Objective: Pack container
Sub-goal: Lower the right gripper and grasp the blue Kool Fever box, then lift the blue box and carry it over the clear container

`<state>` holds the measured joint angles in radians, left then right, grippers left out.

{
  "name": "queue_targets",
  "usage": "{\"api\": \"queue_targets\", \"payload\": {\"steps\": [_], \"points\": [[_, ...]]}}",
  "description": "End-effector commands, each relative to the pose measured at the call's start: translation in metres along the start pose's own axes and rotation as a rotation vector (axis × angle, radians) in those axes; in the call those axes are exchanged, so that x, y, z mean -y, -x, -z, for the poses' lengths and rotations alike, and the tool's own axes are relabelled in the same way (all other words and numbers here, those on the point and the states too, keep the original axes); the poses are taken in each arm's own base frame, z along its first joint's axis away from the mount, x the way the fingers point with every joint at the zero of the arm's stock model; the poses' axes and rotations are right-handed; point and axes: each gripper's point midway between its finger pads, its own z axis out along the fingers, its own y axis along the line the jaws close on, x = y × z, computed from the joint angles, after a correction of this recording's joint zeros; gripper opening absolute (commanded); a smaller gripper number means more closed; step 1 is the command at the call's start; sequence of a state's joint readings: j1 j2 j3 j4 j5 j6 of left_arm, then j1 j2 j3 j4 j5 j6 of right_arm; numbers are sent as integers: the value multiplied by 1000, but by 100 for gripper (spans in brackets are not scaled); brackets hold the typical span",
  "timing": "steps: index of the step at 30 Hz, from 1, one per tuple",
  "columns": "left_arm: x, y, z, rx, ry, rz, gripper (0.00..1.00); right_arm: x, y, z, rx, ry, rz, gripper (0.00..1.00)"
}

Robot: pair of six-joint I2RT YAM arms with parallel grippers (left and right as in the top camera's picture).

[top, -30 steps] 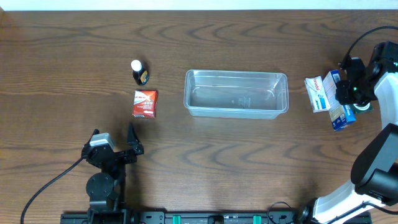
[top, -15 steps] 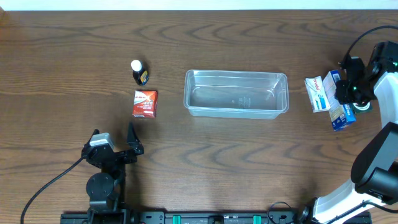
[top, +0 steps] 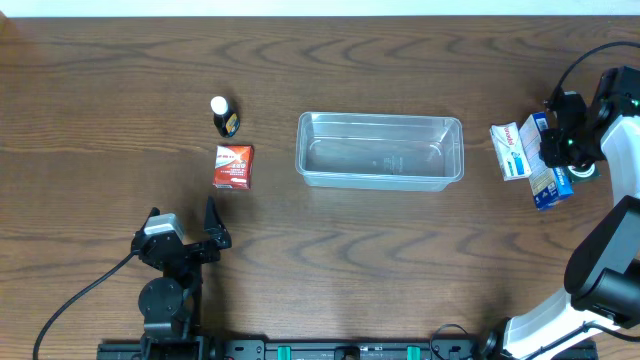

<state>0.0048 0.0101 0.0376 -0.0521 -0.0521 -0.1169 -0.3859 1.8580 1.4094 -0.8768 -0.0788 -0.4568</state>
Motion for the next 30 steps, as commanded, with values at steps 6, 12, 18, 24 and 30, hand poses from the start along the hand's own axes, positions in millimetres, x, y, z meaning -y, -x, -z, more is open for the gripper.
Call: {"api": "queue_targets", "payload": {"steps": [6,12,18,24,30], "points": [[-6,-17,-2,-37,23,4,98,-1,10,6,13,4,-18,23],[-6,-17,-2,-37,23,4,98,4,24,25,38,-7,-23,15],[-6,-17,-2,-37,23,4,98,5,26,29,47,-10,-23,10],[-6,-17,-2,-37,23,4,98,-3,47,53,113,-6,0,9],[-6,-17,-2,-37,23,4,98,-26,86,98,207,-21,96,9]]}}
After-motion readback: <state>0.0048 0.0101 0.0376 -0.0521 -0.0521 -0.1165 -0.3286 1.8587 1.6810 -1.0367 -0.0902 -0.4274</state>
